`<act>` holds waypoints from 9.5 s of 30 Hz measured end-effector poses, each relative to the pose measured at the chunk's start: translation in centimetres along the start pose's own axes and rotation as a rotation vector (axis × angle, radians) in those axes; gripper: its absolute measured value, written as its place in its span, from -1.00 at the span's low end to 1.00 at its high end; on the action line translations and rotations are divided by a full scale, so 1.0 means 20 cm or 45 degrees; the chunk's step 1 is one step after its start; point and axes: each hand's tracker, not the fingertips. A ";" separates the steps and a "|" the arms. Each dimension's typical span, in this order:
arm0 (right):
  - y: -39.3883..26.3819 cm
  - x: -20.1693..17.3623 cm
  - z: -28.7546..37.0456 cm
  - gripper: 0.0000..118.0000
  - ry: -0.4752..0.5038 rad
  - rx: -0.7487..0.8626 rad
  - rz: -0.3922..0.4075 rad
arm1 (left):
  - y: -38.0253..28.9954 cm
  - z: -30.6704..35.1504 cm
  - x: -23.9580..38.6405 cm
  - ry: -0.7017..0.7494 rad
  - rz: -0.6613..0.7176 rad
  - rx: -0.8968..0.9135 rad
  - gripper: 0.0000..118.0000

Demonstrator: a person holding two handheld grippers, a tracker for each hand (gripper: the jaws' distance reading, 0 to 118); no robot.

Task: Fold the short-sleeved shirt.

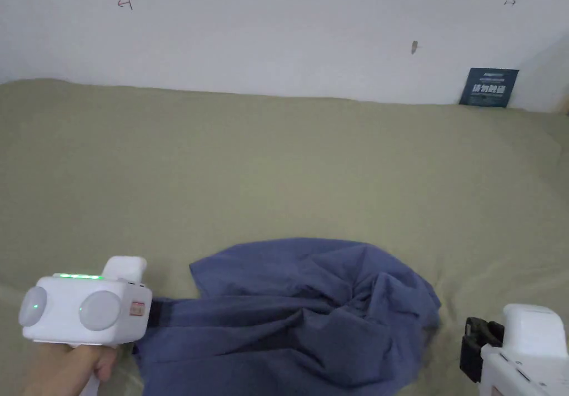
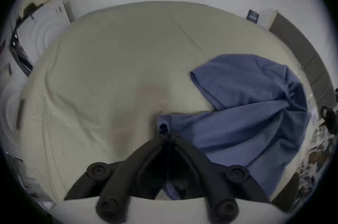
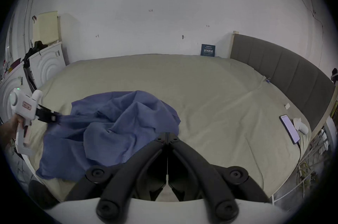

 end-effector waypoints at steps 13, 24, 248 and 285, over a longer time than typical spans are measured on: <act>0.26 0.16 -0.61 0.11 0.259 -0.379 -0.081 | -0.03 -0.06 0.03 0.054 -0.025 -0.005 -1.00; 0.13 0.10 -0.85 0.07 0.162 -0.540 0.016 | -0.03 -0.11 -0.02 0.045 0.003 0.002 -1.00; 2.47 0.51 -0.03 -0.96 -0.149 0.520 -0.054 | 1.84 1.47 0.46 0.356 -0.052 0.819 -0.89; 0.04 0.50 0.06 -0.96 0.087 -0.082 0.052 | -0.17 0.49 0.01 0.198 -0.037 0.337 -0.89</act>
